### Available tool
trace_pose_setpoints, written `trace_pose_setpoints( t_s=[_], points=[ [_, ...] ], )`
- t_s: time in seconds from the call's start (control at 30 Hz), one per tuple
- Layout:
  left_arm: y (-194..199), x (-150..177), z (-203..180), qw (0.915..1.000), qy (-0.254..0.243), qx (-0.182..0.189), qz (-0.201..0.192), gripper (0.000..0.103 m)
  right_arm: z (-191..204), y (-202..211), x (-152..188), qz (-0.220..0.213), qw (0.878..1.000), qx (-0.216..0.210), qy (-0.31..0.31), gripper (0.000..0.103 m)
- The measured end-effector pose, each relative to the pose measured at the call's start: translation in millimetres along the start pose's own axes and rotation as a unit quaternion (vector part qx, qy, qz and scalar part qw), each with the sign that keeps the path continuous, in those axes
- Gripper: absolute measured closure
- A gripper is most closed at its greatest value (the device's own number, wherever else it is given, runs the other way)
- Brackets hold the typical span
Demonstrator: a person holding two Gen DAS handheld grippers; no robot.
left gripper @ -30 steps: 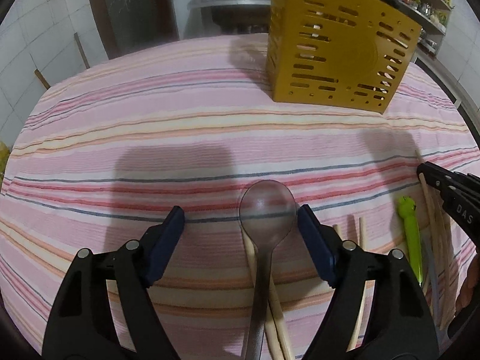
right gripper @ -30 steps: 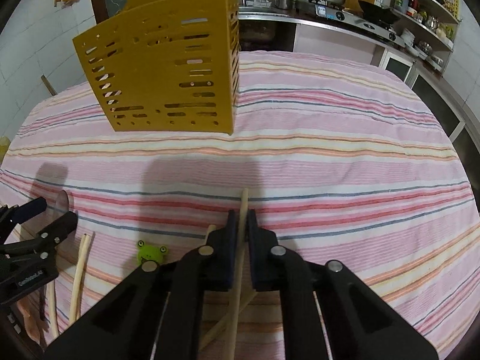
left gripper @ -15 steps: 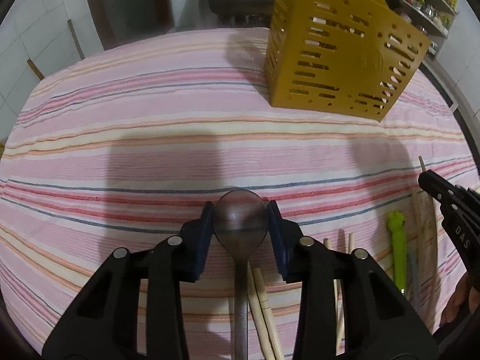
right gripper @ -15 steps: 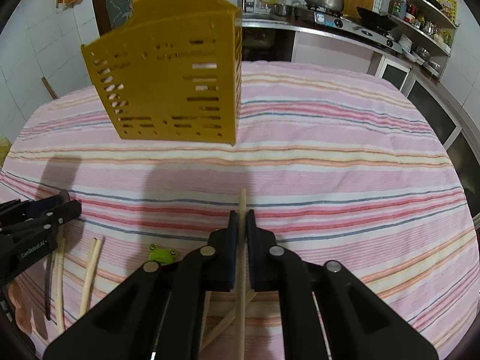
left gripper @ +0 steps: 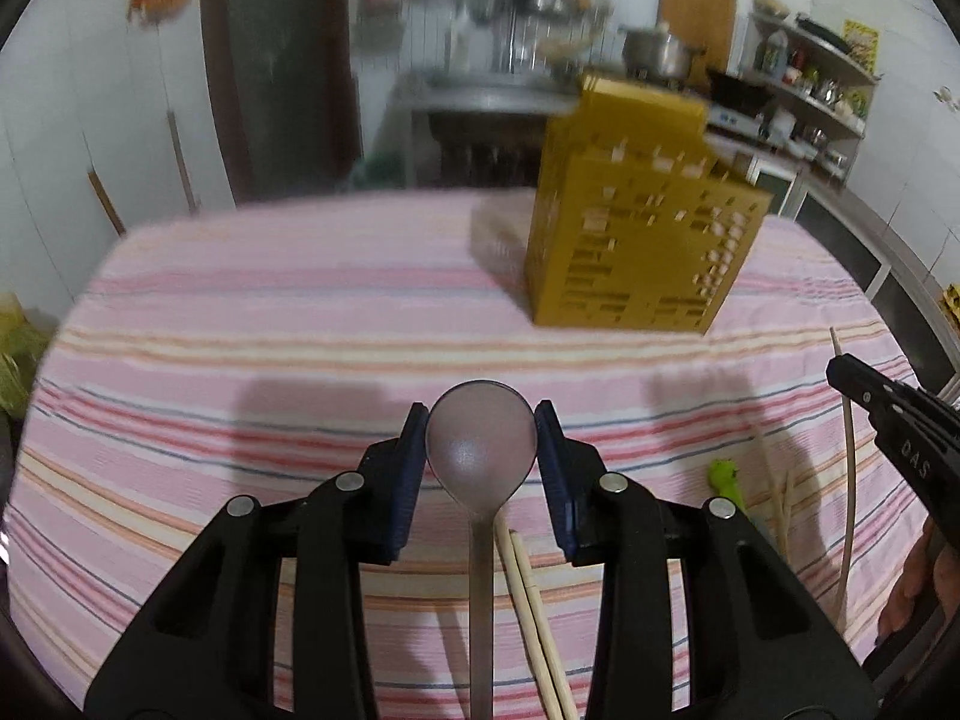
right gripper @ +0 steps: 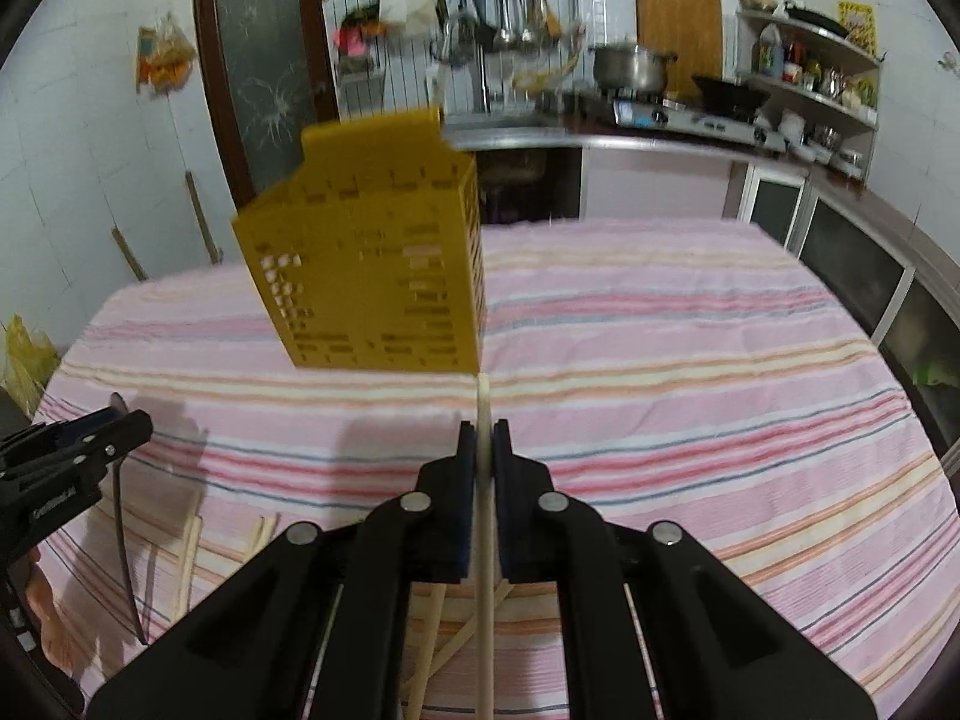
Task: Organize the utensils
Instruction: 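Lift and drop the chopstick into the yellow holder while the left tool drops the spoon in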
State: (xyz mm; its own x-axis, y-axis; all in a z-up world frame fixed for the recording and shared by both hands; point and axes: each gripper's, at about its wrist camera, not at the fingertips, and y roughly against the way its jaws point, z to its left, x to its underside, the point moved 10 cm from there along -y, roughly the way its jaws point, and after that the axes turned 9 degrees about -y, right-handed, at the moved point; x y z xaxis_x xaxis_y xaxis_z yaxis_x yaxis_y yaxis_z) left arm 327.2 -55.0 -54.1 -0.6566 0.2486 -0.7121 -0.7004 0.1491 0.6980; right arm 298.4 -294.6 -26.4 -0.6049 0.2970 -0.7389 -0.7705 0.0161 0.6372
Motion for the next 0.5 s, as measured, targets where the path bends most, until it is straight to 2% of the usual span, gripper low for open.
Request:
trace_pose_setpoints(
  t_s=[0.27, 0.5],
  points=[
    [54, -21, 5, 0.9939, -0.009, -0.035, -0.104, 0.068, -7, 37, -17, -0.083, 0.996, -0.012, -0.01, 0.097],
    [76, -26, 2, 0.9898, -0.006, -0.038, -0.137, 0.068, -9, 63, -31, -0.141, 0.99, -0.022, -0.014, 0.097]
  ],
)
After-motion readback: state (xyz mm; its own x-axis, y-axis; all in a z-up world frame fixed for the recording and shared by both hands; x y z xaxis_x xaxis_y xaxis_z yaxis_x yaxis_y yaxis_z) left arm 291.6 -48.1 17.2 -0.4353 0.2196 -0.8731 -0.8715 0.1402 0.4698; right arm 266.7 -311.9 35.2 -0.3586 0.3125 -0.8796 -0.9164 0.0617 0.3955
